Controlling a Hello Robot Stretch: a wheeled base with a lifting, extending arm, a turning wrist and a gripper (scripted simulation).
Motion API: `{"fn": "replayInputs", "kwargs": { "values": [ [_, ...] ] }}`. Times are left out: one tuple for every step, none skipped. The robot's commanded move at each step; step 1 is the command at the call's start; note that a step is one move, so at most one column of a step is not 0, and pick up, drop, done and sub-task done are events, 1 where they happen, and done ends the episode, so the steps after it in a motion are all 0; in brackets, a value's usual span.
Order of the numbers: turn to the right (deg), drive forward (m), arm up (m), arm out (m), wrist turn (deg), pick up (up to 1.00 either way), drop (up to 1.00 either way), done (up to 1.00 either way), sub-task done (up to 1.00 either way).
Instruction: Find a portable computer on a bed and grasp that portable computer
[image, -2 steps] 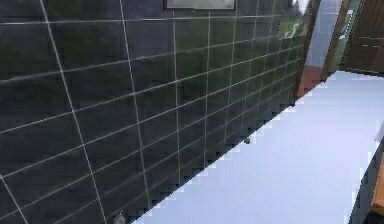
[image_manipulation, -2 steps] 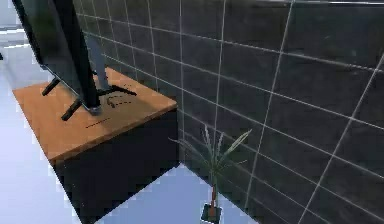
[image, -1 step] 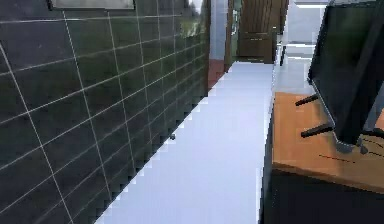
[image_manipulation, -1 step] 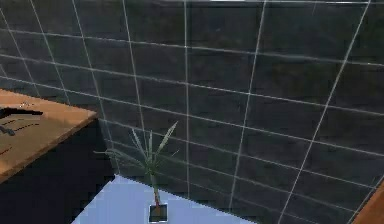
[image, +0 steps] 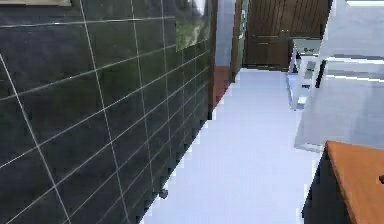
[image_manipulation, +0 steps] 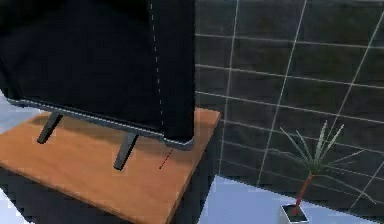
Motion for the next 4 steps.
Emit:
{"fn": "replayInputs", "kwargs": {
  "values": [
    [24.0,0.00,0.00,0.00,0.0,0.00,0.00,0.00,0.00],
    [0.0,1.00,0.00,0.00,0.0,0.00,0.00,0.00,0.00],
    [0.0,1.00,0.00,0.00,0.0,0.00,0.00,0.00,0.00],
    [3.0,0.00,0.00,0.00,0.0,0.00,0.00,0.00,0.00]
  ]
}}
